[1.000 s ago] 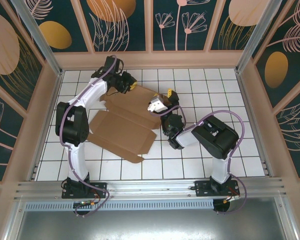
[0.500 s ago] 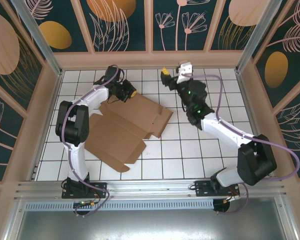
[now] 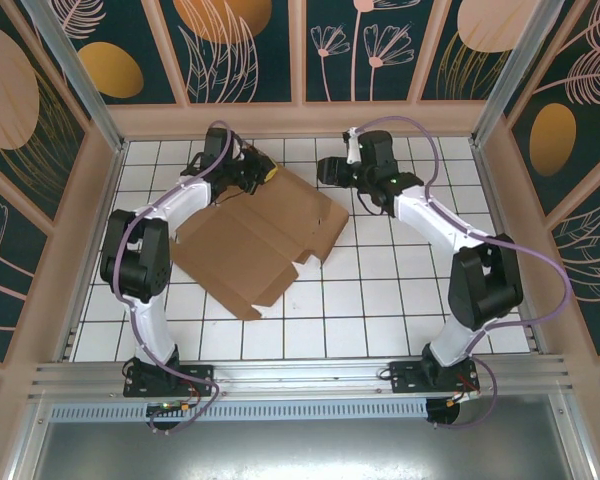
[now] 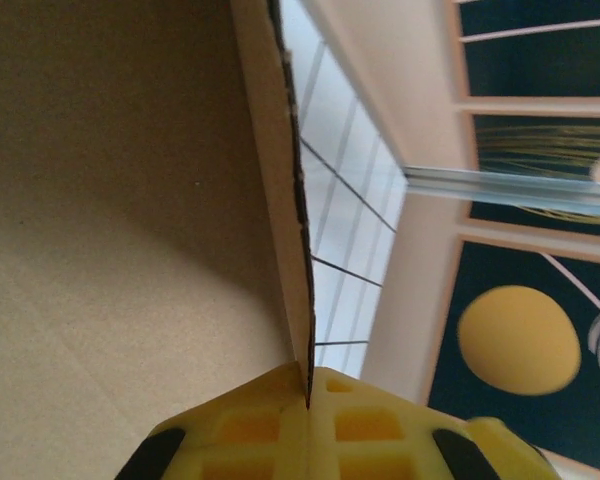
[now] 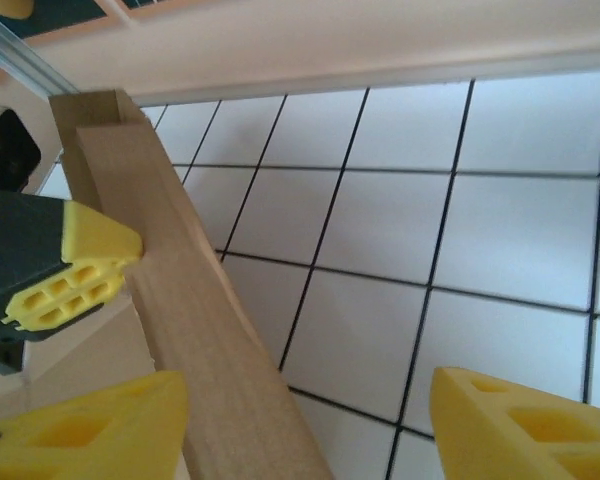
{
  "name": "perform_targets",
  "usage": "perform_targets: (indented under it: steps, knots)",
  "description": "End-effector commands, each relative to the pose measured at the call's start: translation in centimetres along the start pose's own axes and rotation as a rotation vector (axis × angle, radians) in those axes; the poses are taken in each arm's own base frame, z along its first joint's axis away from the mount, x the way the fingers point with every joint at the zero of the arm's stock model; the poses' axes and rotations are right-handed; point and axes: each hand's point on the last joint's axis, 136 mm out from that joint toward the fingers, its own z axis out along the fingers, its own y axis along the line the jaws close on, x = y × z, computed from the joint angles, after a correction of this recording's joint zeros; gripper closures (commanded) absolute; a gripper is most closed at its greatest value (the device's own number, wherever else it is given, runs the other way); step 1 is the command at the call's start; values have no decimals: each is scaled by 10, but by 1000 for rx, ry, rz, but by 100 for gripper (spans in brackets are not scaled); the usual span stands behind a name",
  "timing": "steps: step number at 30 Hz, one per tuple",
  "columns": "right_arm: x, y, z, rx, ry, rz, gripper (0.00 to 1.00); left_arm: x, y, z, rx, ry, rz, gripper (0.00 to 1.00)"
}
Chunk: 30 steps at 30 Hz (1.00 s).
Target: Fold the paper box
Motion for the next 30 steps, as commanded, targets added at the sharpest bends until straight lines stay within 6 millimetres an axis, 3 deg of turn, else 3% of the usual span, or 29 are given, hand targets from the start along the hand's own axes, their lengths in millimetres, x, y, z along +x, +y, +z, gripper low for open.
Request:
perform_targets:
  steps: [1, 5, 9, 18, 24, 30]
  knots:
    - [22, 5, -1, -10, 151, 23, 26, 1, -46, -16, 203, 13, 89, 100]
    - [35, 7, 11, -50, 240, -1, 9, 8, -49, -17, 278, 47, 150, 100]
    - [47, 18, 26, -142, 313, -7, 6, 19, -44, -12, 349, 111, 181, 100]
    - [63, 21, 49, -197, 365, 3, 15, 26, -27, -3, 381, 168, 172, 97]
    - [81, 11, 66, -128, 408, -31, 23, 25, -17, 4, 374, 183, 158, 92]
    - [80, 10, 68, -134, 400, -44, 30, 20, -17, 1, 392, 175, 170, 67]
